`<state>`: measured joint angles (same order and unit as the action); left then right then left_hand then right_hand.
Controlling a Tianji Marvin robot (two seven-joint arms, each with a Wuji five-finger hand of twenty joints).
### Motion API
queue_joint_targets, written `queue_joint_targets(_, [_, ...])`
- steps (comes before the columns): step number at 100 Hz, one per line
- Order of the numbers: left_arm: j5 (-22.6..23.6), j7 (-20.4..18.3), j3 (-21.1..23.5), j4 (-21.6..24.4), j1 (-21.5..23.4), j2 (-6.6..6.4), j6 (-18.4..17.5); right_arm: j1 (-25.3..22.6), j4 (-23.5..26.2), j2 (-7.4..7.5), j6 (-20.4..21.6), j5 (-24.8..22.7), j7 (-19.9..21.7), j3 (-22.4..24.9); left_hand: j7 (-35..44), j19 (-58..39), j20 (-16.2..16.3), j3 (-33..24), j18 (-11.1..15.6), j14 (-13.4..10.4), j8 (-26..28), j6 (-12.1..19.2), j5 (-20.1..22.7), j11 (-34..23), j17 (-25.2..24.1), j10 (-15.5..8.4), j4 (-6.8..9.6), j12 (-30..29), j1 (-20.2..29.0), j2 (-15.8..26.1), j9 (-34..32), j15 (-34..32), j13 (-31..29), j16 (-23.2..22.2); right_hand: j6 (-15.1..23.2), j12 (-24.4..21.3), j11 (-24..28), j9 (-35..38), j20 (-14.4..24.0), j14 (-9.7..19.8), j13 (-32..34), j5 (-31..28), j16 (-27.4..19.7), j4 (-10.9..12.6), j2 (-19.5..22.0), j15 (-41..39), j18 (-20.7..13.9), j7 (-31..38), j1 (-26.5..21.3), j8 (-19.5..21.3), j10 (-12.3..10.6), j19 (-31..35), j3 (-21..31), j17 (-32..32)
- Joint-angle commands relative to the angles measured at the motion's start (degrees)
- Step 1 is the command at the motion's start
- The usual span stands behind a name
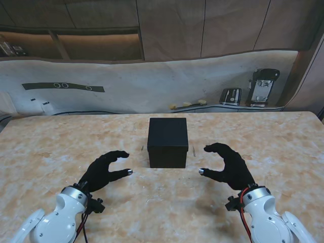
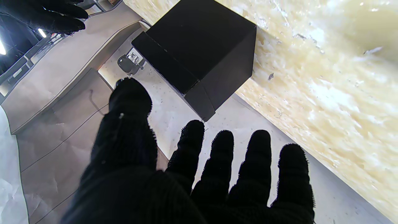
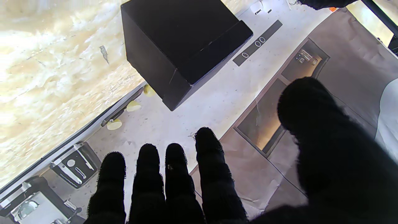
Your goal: Pack mini donuts into a plastic bag, tie the opening and put the bag into the gift box
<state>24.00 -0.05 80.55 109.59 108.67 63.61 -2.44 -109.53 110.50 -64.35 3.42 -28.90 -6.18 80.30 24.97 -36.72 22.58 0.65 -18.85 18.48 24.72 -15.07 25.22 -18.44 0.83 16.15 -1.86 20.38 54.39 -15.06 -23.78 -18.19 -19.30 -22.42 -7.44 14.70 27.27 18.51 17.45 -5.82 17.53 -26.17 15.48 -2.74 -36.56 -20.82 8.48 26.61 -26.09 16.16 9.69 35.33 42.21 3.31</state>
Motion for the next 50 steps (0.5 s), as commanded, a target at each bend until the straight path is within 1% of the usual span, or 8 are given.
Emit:
queue_joint_targets(1, [0.3,-0.8,-0.3,-0.1,0.9,0.32,0.3,-1.1,0.0,-0.42,0.4,-0.4,0.7,-0.1,0.0,-0.6,-1.2,-0.3,0.1,-1.3,-0.5,0.6,-0.5,-0.3,-1.2,-1.3,0.63,0.3,1.1,-0.2,1.5,-0.6,0.9,0.0,0.1,0.5,0.2,0.6,-1.0,0.2,0.4,-0.1,-0.1,1.1,-0.4,-0.6,-1.8,0.3,1.2,-0.4,0.5,1.3,0.5,-0.9])
queue_joint_targets(26, [0.6,-1.3,-0.5,-0.4,0.7,0.18,0.3,-1.5,-0.1,-0.50,-0.6,-0.1,0.5,0.0,0.1,-0.5,-1.2,-0.3,0.2,-1.3,-0.5,0.7,-0.6,-0.2,-1.4,-1.4,0.65,0.4,1.2,-0.1,1.6,-0.5,1.1,-0.1,-0.1,0.5,0.0,-0.2,-1.8,0.3,-0.4,-0.1,-0.2,1.0,-0.1,-0.3,-1.7,0.0,1.6,-0.6,0.4,1.2,0.6,-2.4])
queue_joint_targets(50, [0.3,-1.7,-0.6,-1.0,-0.3,0.15,0.3,-0.8,-0.3,-0.43,-1.0,0.0,1.0,-0.1,0.1,-0.4,-1.1,-0.3,0.3,-1.3,-0.5,0.8,-0.7,-0.2,-1.6,-1.5,0.65,0.4,1.5,-0.1,1.7,-0.5,1.2,-0.3,-0.3,0.4,0.0,-0.4,-2.7,0.4,-0.7,-0.3,-0.2,1.1,0.1,-0.3,-1.7,-0.2,1.8,-0.8,0.4,0.3,0.7,-2.9])
